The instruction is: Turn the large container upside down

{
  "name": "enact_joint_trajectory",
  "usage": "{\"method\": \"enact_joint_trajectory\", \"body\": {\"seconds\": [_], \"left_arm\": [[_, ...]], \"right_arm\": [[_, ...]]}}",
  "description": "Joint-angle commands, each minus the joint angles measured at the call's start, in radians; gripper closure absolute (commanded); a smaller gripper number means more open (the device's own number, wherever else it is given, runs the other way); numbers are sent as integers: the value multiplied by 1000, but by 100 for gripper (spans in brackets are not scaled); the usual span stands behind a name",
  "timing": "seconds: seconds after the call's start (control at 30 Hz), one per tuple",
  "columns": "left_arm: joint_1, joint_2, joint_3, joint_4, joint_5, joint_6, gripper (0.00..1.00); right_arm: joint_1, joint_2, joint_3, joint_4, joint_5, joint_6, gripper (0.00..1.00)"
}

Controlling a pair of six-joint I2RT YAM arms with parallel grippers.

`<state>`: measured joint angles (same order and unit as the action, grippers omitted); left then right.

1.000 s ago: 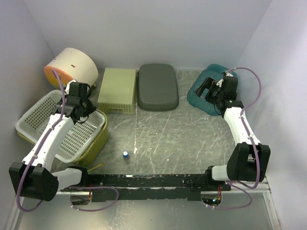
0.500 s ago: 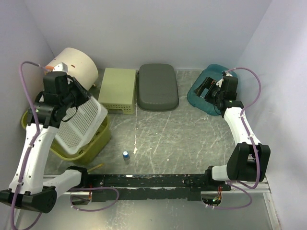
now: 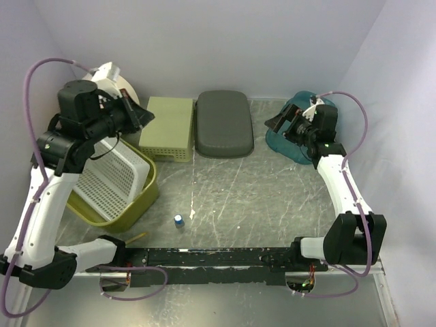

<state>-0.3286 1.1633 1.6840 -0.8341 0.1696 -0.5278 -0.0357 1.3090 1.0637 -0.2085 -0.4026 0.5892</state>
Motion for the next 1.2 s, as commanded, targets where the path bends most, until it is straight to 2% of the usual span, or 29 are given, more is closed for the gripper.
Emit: {"method": "enact_joint_trajectory", "body": {"seconds": [0.0,0.07,0.1,0.2,0.33,0.4,0.6,0.73,0.97,1.17], "left_arm": [[-77,46,-20,24,-8,32,93],[-82,55,-22,7,-55,44,93],[-82,58,-24,-5,-83,49,90],[-84,52,-36,-49,-190,54,69],[-82,-11,-85,-89,-378,10,17],[-82,-57,-130,-106,-474,-22,1],[-70,-94,-251,-169,-673,-104,0],[68,-83,-349,-96,-514,-77,0],[196,-80,-461,1,-356,-79,15],[214,-104,-492,20,-332,-102,39]], "right_arm": [[82,-12,62,34,-72,17,0],[127,-6,76,20,-45,3,0],[144,-3,78,15,-32,0,0],[162,2,66,17,-26,4,0],[166,3,54,15,-22,0,0],[167,3,53,11,-17,-4,0],[169,28,51,18,-29,-5,0],[173,35,47,13,-32,-12,0],[173,32,45,-23,-6,-43,0],[173,46,50,-23,-13,-43,0]]}}
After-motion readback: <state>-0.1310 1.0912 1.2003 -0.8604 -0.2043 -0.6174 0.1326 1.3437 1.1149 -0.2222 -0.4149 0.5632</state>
